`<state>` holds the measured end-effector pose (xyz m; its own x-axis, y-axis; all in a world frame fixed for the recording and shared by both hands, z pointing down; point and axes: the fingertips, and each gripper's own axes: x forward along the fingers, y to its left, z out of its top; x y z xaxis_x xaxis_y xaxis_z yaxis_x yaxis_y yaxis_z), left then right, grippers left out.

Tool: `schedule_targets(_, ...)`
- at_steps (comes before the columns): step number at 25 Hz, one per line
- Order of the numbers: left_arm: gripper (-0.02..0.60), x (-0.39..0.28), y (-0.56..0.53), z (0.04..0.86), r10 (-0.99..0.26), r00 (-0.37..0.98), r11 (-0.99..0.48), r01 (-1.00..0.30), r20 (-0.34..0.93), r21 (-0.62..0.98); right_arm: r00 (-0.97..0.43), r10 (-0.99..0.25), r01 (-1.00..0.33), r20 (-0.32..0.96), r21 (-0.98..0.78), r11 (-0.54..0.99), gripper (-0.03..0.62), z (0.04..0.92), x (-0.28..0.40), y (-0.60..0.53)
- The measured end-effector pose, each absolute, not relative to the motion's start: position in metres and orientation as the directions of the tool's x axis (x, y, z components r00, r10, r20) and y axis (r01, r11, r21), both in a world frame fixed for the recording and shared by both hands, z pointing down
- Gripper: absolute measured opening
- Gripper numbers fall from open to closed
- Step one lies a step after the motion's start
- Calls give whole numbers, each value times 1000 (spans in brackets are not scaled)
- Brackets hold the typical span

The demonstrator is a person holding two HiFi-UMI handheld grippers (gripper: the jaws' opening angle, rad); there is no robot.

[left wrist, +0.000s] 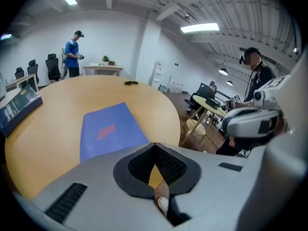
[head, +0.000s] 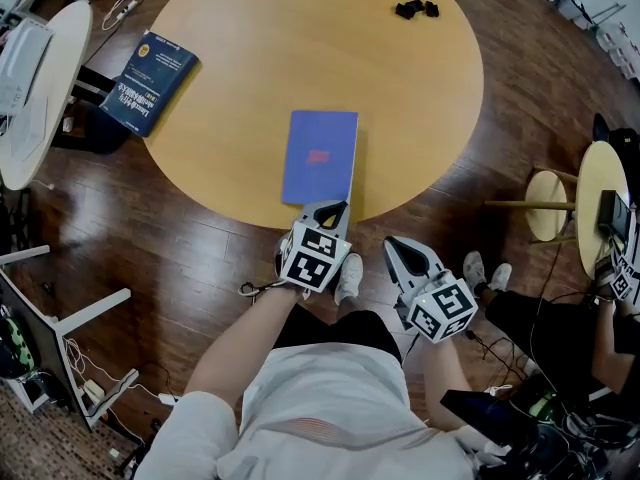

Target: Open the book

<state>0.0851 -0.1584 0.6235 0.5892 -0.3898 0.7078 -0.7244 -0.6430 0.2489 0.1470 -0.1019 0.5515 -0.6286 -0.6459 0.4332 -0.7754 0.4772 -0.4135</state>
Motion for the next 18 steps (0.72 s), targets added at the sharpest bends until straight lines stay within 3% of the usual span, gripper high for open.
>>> schedule_targets(8, 9, 31, -175, 552, -530, 617, -537, -775, 582, 333, -646, -633, -761, 426, -417, 496, -3, 552, 137, -106)
schedule_targets(18, 9, -101, -201, 559, -696, 380, -296, -925, 609, 239, -656, -619, -754, 432, -422, 504, -2, 554, 121, -109)
